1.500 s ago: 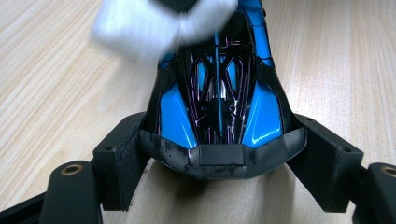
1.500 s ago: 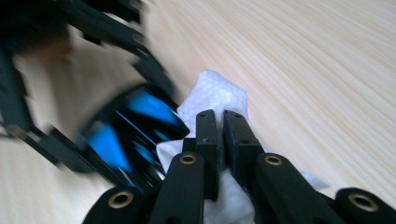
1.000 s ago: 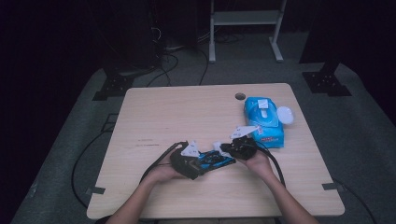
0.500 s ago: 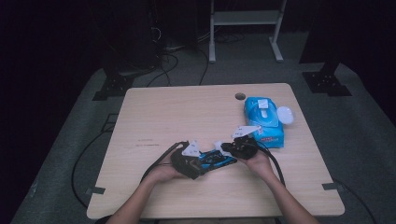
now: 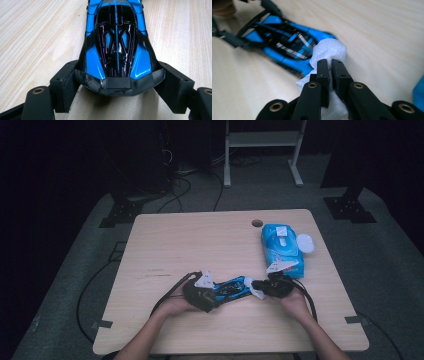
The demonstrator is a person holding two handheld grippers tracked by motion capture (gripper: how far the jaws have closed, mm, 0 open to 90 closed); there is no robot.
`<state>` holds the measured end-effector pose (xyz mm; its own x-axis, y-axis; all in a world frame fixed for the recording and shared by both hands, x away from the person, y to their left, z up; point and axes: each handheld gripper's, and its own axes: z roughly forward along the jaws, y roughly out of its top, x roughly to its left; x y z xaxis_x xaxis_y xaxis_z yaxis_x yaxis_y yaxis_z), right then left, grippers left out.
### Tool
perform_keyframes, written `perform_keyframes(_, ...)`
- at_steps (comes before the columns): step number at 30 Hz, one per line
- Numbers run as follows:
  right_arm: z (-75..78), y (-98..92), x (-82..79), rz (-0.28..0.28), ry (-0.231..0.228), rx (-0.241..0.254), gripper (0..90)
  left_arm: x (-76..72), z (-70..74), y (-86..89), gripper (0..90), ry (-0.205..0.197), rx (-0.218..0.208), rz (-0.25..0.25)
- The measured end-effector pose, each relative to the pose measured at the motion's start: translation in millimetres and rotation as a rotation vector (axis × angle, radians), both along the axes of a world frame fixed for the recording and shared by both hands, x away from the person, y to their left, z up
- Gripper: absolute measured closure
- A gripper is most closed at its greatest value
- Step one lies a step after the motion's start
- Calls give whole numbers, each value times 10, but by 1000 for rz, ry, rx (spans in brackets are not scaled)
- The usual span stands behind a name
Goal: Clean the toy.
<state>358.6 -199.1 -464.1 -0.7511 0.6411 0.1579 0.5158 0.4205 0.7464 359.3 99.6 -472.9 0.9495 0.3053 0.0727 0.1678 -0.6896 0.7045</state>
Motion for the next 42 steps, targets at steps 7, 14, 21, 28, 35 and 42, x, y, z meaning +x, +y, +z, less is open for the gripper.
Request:
perform_keyframes(7, 3, -9, -8, 11, 18, 2, 843, 5, 0, -5, 241, 0, 2, -5)
perform_keyframes(14, 92, 295, 314, -9, -14, 60, 843, 2, -3, -17, 241, -4, 2, -5)
perform_keyframes(21, 68, 286, 304, -16, -20, 17, 843, 4, -9, -3, 241, 2, 6, -1)
perform_keyframes(28, 28, 49, 39, -8, 10, 13, 843, 3, -5, -9, 241, 3, 10, 2)
perform_keyframes(35, 67, 95, -49, 24, 13, 30, 842, 4, -7, -10, 241, 3, 10, 1)
perform_keyframes(42, 91, 445, -81, 116, -30, 9, 843, 4, -11, 7, 240, -1, 14, 1)
